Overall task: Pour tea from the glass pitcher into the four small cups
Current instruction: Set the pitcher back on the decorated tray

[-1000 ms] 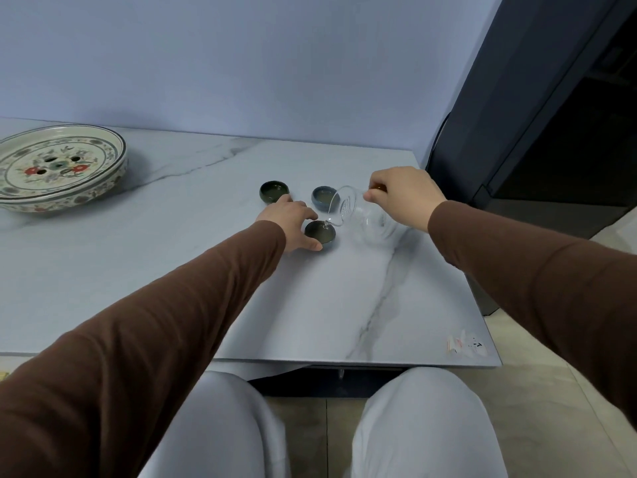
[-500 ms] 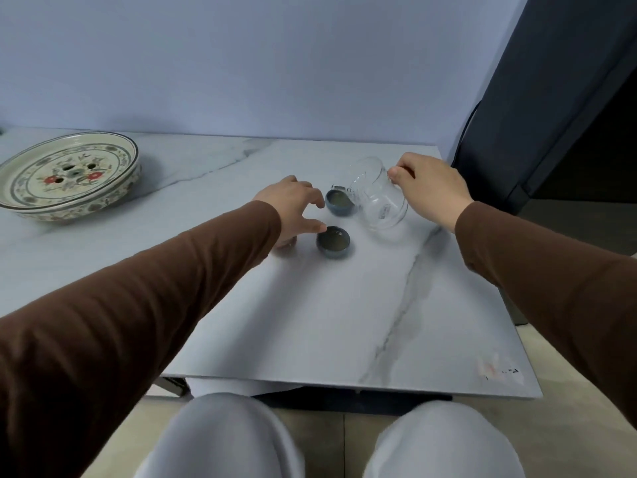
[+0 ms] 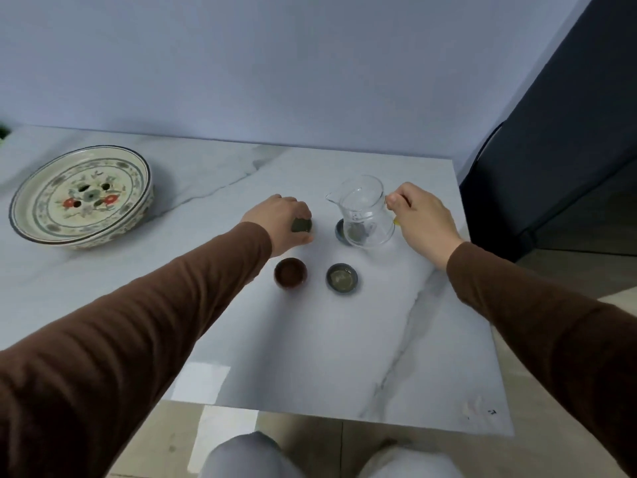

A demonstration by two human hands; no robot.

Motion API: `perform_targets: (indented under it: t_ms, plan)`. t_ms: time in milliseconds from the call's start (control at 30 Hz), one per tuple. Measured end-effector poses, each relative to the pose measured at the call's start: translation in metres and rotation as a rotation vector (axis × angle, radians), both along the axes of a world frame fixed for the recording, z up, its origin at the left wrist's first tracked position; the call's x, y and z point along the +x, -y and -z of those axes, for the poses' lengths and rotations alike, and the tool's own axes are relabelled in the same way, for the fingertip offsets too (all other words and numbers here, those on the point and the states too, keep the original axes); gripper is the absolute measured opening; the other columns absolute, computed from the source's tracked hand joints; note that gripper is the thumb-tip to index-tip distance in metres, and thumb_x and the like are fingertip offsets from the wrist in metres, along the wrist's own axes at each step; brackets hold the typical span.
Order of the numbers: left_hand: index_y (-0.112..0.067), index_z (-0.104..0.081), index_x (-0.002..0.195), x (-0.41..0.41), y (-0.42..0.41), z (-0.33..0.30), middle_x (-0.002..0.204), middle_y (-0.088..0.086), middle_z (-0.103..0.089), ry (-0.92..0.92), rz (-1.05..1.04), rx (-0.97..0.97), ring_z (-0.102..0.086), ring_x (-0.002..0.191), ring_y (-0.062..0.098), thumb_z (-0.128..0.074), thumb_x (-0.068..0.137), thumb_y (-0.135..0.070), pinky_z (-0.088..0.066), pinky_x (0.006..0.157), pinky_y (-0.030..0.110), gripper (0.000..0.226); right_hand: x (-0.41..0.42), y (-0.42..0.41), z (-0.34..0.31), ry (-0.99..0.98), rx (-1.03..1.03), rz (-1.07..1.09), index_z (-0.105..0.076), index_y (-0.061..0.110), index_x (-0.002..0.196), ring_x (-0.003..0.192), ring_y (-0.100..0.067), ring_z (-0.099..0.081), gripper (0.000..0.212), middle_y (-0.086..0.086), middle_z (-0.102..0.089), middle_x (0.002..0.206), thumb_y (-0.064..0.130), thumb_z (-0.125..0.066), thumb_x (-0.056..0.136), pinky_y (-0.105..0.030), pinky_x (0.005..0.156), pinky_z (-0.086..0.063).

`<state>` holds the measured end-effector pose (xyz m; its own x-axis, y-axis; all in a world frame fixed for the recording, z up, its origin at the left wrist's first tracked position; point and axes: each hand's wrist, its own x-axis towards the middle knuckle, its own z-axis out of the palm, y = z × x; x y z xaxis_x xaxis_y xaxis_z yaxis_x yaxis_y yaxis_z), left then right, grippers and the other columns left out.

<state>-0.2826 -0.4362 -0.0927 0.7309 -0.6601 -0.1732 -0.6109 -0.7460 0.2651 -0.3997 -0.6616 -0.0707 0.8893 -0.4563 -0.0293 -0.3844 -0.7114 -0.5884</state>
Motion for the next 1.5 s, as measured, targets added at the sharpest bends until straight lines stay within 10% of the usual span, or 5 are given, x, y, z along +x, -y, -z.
perform_targets:
  t_ms: [633,1500]
  plan:
    - [-0.024,-0.055,0.127,0.004,-0.136,-0.231,0.127,-0.002,-0.059,-0.214,-0.172,0.010,-0.051,0.119,0.022,-0.066,0.082,-0.041,-0.042,0.097,0.035,0.049,0.017,-0.142,-0.236,-0.103,0.343,0.068,-0.056,0.012,0.090,0.077,-0.019,-0.052,0.025,0.000,-0.062,0.085,0.029,-0.040,0.100,-0.032,0.067,-0.040]
    - [-0.024,-0.056,0.127,0.103,-0.436,-0.239,0.132,0.001,-0.057,-0.293,-0.224,0.048,-0.049,0.124,0.023,-0.067,0.080,-0.043,-0.045,0.101,0.041,0.052,0.119,-0.440,-0.236,-0.074,0.448,0.066,-0.053,0.006,0.086,0.072,-0.016,-0.044,0.023,-0.008,-0.058,0.084,0.022,-0.040,0.098,-0.032,0.066,-0.035]
